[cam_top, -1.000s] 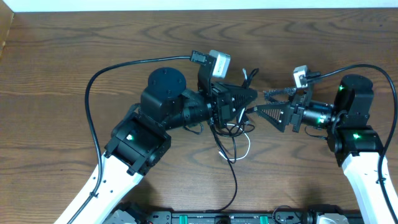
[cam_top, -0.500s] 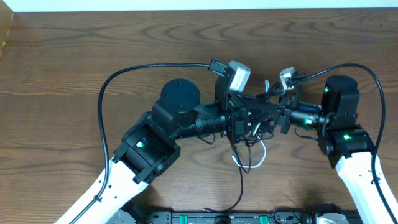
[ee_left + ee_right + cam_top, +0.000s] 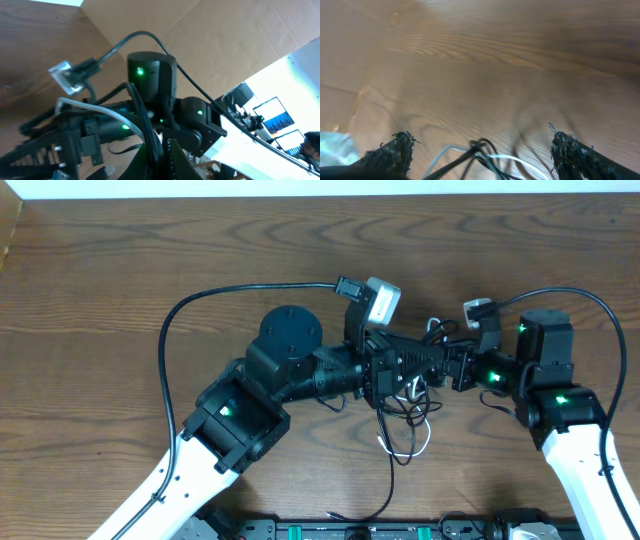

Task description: Untangle cables

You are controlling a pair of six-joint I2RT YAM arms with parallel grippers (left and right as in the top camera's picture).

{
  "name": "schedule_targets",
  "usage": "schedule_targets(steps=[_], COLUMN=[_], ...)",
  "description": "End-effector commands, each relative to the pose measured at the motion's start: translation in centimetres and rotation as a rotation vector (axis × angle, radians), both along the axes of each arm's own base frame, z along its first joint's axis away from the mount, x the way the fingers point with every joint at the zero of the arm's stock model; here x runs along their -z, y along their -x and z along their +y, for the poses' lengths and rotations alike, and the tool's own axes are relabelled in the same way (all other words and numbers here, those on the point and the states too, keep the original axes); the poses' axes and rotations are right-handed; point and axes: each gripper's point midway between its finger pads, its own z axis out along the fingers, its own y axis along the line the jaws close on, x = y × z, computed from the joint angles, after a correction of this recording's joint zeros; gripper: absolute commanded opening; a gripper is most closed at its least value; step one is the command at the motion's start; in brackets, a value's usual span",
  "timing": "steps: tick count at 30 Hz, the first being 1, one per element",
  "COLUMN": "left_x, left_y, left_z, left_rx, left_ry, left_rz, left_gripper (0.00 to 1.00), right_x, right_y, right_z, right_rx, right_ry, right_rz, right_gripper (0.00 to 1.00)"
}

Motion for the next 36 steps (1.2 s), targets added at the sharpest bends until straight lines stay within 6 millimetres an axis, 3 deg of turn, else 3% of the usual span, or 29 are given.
schedule_targets(steps=[1,11,25,36], left_x=[-2.0,-2.1,-2.1,-2.6], left_y=[-0.1,-1.0,-2.0,-6.6], left_z=[0.6,1.4,2.1,6.7], left_rx=[-0.004,-0.037,-0.066,-0.239], left_ry=[0.04,0.041,0.031,0.029], left_rz=[-0.048,-0.051,-0.084,-0.109], left_gripper=[0.08,0.08,0.08,0.08], right_x=[1.4,2.3,-1.0,-0.1], right_y=[-0.9,-1.1,1.0,2.6], right_z=[-3.0,-7.7,-3.2,-2.7], right_rx=[0.096,0.237,-0.059,-0.122], right_ry=[0.104,0.11,-0.101,-0.078], right_rz=[0.011,0.071,-0.038,-0.018], right_gripper=[0.85,0.86,0.87,0.88])
